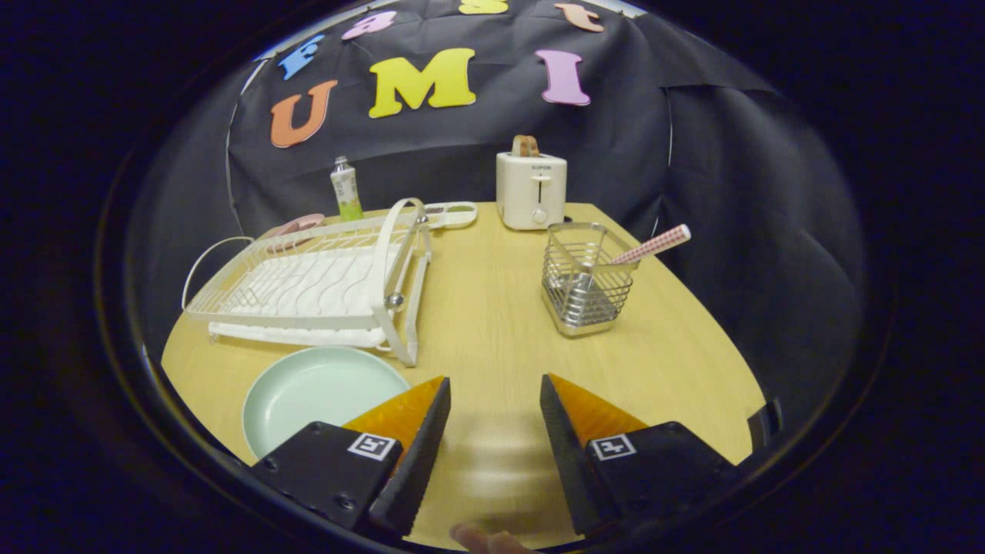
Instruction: Take the plate from the dish rack, then take the spoon from the basket and place it into the plate.
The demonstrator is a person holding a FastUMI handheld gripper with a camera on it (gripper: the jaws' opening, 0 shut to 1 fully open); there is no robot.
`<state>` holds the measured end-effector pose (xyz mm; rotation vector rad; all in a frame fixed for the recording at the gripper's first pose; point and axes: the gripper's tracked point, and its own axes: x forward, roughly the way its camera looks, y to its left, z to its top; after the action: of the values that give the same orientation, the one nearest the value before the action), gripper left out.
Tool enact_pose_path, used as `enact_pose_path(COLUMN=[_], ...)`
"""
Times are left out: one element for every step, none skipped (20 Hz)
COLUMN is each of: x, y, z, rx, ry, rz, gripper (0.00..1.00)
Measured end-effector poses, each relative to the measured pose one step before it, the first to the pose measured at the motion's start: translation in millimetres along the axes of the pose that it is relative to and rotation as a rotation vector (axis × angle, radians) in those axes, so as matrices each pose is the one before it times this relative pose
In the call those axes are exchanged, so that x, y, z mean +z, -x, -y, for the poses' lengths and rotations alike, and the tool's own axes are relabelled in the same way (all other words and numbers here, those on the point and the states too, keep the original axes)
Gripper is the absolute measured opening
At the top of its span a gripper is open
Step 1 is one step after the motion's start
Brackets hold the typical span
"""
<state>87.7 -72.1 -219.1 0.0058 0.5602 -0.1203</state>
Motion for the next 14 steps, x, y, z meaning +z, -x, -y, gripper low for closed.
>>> enact_pose_path(x=[6.65,7.36,7.24,8.73,9.49,9.07,4.81,4.87,3.19,2.41,3.4,2.88,2.94,1.81], y=[3.45,4.03,2.93,-0.64,0.58,-3.03,-2.63,-6.47,-7.38,-7.91,-6.87,-6.92,-9.41,-9.4], z=[10.68,10.94,10.08,12.29,12.61,9.78,10.87,8.75,8.28,7.04,5.75,5.04,8.22,4.31], rx=[-0.01662,-0.01398,-0.01338,-0.01601,-0.01781,-0.00932,-0.00563,-0.0023,-0.00276,-0.00311,0.00668,0.00647,-0.00874,-0.00374], ry=[0.00632,0.01535,0.01767,0.01873,0.00963,0.00816,0.00255,-0.00989,-0.01465,-0.01802,-0.01959,-0.01561,-0.01458,-0.01344], rz=[0.03199,0.03209,0.03398,0.03204,0.03842,0.03394,0.02147,0.01549,0.00892,0.00097,0.00592,0.00639,0.00759,0.00717], gripper=[0.82,0.83,0.85,0.9,0.93,0.99,1.0,1.0,1.0,1.0,1.0,1.0,1.0,1.0])
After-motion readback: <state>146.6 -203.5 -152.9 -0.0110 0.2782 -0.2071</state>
